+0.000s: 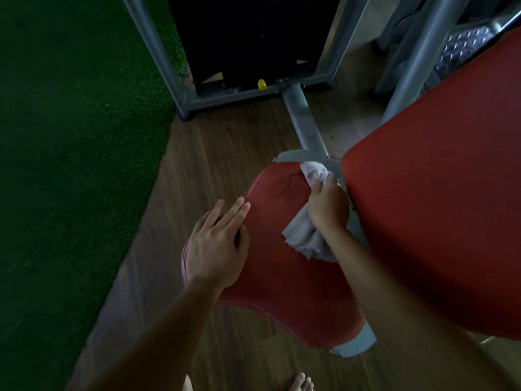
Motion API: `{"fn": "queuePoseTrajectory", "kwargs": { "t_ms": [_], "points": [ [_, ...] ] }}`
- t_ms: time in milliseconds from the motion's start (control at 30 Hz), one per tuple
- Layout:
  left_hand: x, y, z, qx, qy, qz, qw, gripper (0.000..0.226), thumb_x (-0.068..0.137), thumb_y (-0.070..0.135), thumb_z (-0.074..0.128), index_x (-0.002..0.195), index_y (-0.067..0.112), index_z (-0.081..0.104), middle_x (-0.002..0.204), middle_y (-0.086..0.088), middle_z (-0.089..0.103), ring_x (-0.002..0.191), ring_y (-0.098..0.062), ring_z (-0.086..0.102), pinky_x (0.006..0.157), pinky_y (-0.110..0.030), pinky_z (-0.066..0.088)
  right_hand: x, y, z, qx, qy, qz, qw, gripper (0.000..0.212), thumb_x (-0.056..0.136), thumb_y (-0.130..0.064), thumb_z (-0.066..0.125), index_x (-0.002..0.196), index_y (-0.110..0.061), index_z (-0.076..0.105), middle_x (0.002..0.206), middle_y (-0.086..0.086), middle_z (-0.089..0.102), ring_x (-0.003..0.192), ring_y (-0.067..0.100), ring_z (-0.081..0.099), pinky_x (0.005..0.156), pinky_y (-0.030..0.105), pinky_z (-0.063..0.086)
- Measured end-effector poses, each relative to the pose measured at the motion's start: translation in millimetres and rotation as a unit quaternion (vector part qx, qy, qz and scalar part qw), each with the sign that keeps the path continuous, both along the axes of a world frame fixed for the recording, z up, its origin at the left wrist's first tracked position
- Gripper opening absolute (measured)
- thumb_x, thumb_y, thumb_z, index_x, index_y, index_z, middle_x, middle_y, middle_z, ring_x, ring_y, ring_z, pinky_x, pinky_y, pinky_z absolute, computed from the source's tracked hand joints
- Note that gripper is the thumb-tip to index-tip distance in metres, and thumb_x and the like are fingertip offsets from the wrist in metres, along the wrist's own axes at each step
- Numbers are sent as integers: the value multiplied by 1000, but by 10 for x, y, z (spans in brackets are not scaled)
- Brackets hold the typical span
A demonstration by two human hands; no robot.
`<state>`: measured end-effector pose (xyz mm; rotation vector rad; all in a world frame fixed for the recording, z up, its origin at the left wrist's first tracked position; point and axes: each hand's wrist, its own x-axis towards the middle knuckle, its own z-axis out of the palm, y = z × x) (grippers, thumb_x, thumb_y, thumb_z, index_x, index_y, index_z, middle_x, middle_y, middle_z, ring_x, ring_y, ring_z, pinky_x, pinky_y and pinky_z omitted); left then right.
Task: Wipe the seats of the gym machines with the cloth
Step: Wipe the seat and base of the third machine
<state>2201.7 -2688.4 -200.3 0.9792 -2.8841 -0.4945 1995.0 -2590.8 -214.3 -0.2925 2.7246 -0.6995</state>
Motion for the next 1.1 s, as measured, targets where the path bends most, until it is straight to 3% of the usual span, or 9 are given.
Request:
{"fn": "queuePoseTrajectory", "kwargs": {
  "t_ms": [233, 333, 433, 533, 667, 800, 933, 1033, 1100],
  "points": [
    [-12, -4, -8, 2, 3, 3, 1000, 46, 101, 32, 40, 146, 31, 48, 152, 18, 43, 147, -19, 34, 115, -37, 34, 109, 245, -33, -49, 8, 14, 999, 41, 106, -37, 36, 133, -10, 52, 118, 14, 66, 108, 27, 61, 79, 28, 34],
    [-7, -3, -5, 3, 5, 2, 1000, 47, 100, 33, 39, 146, 31, 48, 152, 17, 43, 147, -19, 35, 114, -38, 35, 233, 370, -79, -42, 15, 24, 999, 42, 106, -32, 37, 139, -10, 48, 126, 15, 63, 116, 28, 58, 85, 30, 38],
    [-9, -6, -3, 4, 2, 1, 1000, 45, 101, 31, 42, 146, 31, 48, 152, 17, 43, 148, -19, 33, 115, -39, 35, 120, 182, -106, -17, 31, 44, 998, 50, 107, -34, 35, 150, -10, 37, 142, 17, 53, 130, 30, 51, 101, 38, 40],
    [-5, -2, 4, 1, -3, 3, 1000, 45, 102, 30, 43, 146, 32, 47, 152, 17, 43, 149, -19, 31, 117, -40, 33, 113, 54, -157, -50, 51, 68, 995, 52, 106, -31, 37, 152, -8, 32, 152, 18, 42, 140, 31, 41, 113, 40, 36],
    [-8, 10, 18, 2, 1, 5, 1000, 44, 102, 30, 44, 146, 31, 48, 152, 16, 43, 150, -19, 29, 120, -38, 28, 253, 184, -116, -126, 108, 152, 974, 50, 101, -24, 41, 150, -17, 37, 151, 13, 39, 139, 27, 40, 109, 43, 43],
    [6, 12, 14, 6, 16, 8, 1000, 42, 102, 28, 48, 143, 25, 54, 150, 9, 48, 148, -23, 32, 120, -38, 29, 654, 475, -52, -163, 88, 265, 946, 52, 100, -18, 50, 151, -17, 41, 162, 5, 30, 153, 21, 19, 124, 40, 23],
    [6, 24, 28, 14, 30, 14, 999, 38, 100, 26, 52, 138, 24, 59, 147, 7, 53, 146, -25, 36, 117, -39, 35, 695, 456, -100, -143, 100, 340, 924, 46, 104, -18, 47, 149, -14, 44, 161, 4, 33, 153, 18, 20, 125, 41, 19],
    [11, 28, 43, 19, 33, 26, 999, 38, 101, 26, 48, 138, 25, 59, 147, 8, 52, 146, -22, 35, 119, -33, 27, 317, 105, -174, -90, 113, 312, 939, 44, 105, -23, 41, 149, -22, 45, 159, 1, 36, 150, 23, 24, 123, 41, 21],
    [13, 24, 48, 24, 35, 29, 999, 40, 102, 27, 45, 139, 25, 58, 148, 8, 51, 147, -20, 33, 121, -27, 19, 70, -184, -211, -93, 115, 265, 953, 41, 102, -20, 43, 142, -21, 54, 147, 2, 49, 140, 24, 39, 117, 44, 32]
  ]
}}
